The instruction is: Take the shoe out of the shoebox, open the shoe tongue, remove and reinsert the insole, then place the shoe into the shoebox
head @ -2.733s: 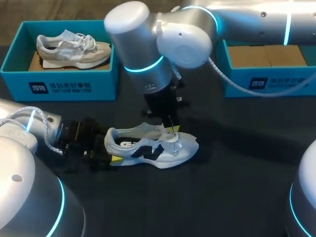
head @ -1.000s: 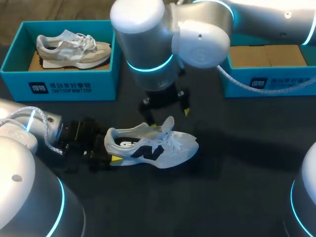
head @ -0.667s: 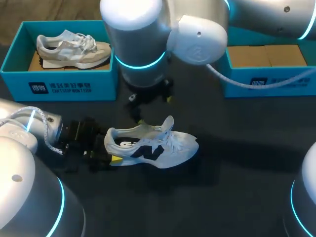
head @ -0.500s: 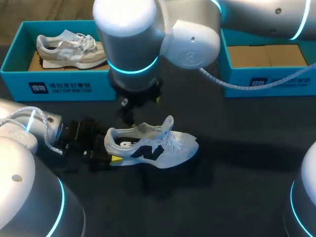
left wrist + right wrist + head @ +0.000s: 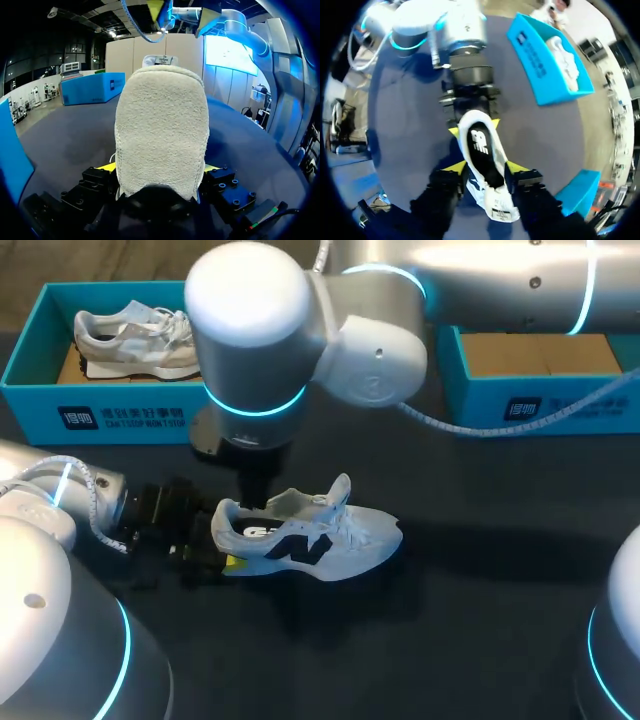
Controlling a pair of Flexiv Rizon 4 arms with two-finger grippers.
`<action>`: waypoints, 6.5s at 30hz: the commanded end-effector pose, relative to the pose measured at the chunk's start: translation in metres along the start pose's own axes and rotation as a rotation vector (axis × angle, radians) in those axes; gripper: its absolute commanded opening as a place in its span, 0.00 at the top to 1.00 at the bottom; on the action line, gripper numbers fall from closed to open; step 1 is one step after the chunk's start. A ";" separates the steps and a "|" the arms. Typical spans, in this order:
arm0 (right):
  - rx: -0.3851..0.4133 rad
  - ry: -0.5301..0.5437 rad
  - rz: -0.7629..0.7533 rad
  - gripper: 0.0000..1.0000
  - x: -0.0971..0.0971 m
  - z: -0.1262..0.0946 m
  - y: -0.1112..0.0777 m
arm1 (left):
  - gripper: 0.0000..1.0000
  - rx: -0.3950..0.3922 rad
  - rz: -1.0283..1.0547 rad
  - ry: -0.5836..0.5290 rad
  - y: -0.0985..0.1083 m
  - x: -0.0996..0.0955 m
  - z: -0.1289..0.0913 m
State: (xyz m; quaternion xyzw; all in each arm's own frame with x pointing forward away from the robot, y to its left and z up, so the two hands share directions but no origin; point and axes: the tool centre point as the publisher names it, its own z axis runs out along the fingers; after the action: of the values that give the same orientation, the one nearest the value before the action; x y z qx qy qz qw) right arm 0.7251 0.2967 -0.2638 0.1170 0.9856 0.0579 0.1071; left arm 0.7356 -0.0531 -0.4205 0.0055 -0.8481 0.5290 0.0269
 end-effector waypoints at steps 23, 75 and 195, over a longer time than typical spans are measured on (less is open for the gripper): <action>-0.048 0.135 0.007 1.00 0.005 0.022 -0.013 | 1.00 -0.001 0.000 -0.001 0.000 0.000 0.001; 0.040 0.218 0.014 0.55 -0.002 0.113 -0.029 | 1.00 -0.001 0.000 -0.001 0.000 0.000 0.001; -0.349 0.352 -0.134 1.00 -0.031 0.055 0.007 | 1.00 -0.001 0.000 -0.001 0.000 0.000 0.001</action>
State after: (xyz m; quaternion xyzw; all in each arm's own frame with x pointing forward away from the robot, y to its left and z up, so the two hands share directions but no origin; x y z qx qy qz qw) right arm 0.7662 0.2981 -0.3059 0.0215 0.9711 0.2347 -0.0362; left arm 0.7357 -0.0529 -0.4205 0.0058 -0.8481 0.5292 0.0265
